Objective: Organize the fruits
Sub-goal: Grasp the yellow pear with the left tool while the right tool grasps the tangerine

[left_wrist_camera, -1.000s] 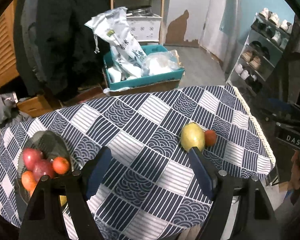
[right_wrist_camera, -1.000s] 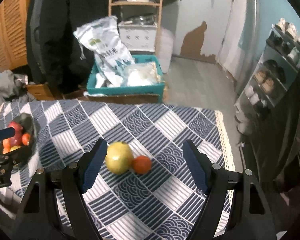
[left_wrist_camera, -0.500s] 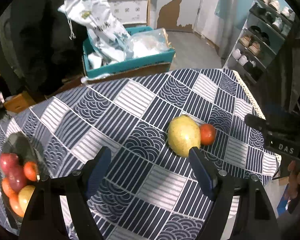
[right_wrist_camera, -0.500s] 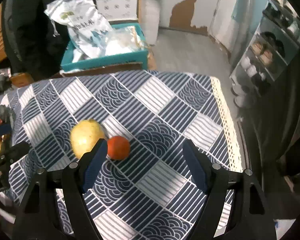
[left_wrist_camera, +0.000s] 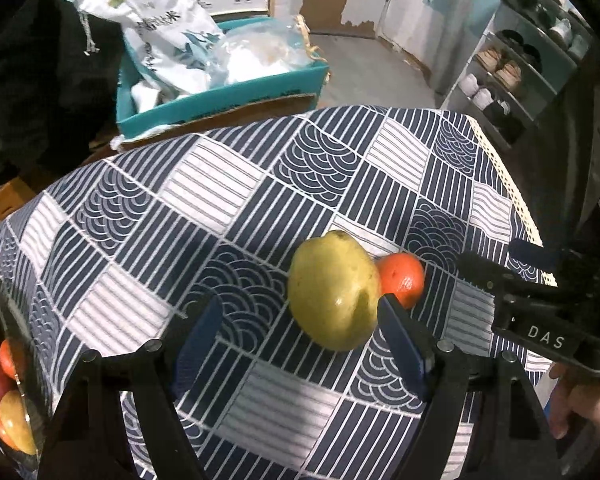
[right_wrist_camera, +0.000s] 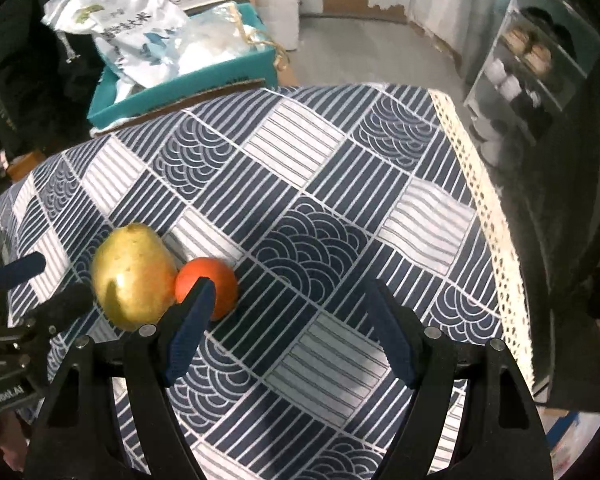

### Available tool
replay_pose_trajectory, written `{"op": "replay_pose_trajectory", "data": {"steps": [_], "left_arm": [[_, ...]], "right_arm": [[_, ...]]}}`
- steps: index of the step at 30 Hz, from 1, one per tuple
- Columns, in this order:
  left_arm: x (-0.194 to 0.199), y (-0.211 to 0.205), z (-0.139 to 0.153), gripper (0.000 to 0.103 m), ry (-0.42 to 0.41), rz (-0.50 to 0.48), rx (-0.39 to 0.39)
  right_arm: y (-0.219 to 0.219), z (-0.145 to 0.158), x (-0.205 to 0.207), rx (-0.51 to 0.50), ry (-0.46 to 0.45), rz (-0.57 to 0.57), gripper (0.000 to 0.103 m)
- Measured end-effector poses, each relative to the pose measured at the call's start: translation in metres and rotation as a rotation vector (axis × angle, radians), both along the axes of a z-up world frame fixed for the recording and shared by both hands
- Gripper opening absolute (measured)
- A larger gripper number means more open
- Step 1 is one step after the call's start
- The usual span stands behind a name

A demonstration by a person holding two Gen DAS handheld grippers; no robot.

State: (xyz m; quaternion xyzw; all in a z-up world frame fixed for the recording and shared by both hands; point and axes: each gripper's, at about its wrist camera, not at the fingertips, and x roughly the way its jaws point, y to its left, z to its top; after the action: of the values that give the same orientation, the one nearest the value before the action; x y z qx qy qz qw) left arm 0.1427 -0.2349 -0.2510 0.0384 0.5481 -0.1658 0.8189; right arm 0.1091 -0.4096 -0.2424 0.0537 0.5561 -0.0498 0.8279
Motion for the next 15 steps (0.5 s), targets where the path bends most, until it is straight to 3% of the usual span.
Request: {"op": "replay_pose_trajectory", "data": {"steps": [15], "left_arm": [[0.023, -0.017, -0.039, 0.083, 0.084, -0.018, -0.077]], "right_arm": [[-0.014, -0.017, 0.0, 0.0, 0.037, -0.029, 0.078]]}}
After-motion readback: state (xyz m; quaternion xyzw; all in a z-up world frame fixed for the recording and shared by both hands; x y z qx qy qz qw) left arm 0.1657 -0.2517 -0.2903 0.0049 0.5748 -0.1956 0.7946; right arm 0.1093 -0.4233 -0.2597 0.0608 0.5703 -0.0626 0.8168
